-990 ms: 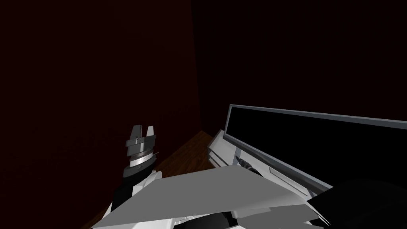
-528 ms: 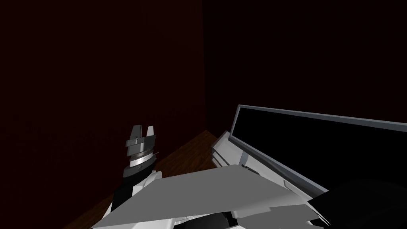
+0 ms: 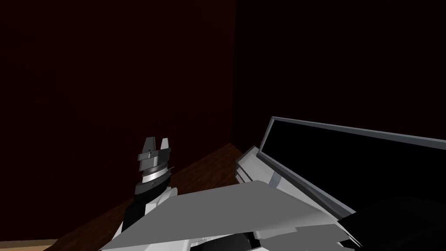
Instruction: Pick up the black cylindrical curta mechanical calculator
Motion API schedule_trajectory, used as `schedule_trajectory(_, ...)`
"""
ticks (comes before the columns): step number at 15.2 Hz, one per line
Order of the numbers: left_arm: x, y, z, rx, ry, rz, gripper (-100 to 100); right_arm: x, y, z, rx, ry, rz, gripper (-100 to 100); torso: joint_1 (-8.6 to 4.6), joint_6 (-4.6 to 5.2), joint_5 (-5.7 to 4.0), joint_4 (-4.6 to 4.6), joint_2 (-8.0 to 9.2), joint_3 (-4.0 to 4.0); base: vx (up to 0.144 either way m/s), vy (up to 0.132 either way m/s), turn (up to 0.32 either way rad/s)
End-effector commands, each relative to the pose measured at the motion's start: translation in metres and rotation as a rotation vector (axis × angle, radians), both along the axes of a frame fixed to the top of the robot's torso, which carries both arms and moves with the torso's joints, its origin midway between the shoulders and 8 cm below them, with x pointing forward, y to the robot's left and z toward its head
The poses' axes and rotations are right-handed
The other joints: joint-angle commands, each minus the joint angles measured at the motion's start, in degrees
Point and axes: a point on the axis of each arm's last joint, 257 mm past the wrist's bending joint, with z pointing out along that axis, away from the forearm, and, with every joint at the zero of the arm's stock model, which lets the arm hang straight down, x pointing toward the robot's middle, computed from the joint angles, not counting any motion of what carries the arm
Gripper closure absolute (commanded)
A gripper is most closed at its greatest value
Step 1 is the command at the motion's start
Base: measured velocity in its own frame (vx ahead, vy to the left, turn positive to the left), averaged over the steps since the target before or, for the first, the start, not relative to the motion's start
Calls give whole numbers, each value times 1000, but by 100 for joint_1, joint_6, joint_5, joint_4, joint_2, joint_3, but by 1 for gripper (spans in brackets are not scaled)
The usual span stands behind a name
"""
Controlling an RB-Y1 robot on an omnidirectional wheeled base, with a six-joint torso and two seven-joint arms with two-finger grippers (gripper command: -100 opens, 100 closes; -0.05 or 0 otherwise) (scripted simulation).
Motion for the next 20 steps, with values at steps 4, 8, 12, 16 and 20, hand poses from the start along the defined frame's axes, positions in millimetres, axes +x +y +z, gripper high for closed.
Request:
schedule_trajectory(4, 0, 0, 0, 0, 0, 0, 0, -43, -21, -11, -45, 126, -3, -100, -8, 0, -3, 0, -3, -1, -9, 19, 234)
schedule_trajectory(8, 0, 0, 0, 0, 0, 0, 0, -82, -37, -17, -82, 239, -2, -100, -9, -1, -3, -1, -8, -4, 1, 23, 200)
schedule_trajectory(12, 0, 0, 0, 0, 0, 0, 0, -97, -42, -19, -95, 285, 0, -100, -4, -1, -2, -2, -9, -5, 6, 29, 196)
schedule_trajectory(16, 0, 0, 0, 0, 0, 0, 0, -73, -37, -22, -109, 288, 22, -100, -25, 2, -7, 2, 6, 3, -40, -27, -95)
schedule_trajectory(20, 0, 0, 0, 0, 0, 0, 0, -48, -30, -24, -119, 284, 44, -100, -24, 4, -7, 2, 7, 4, -39, -23, -88)
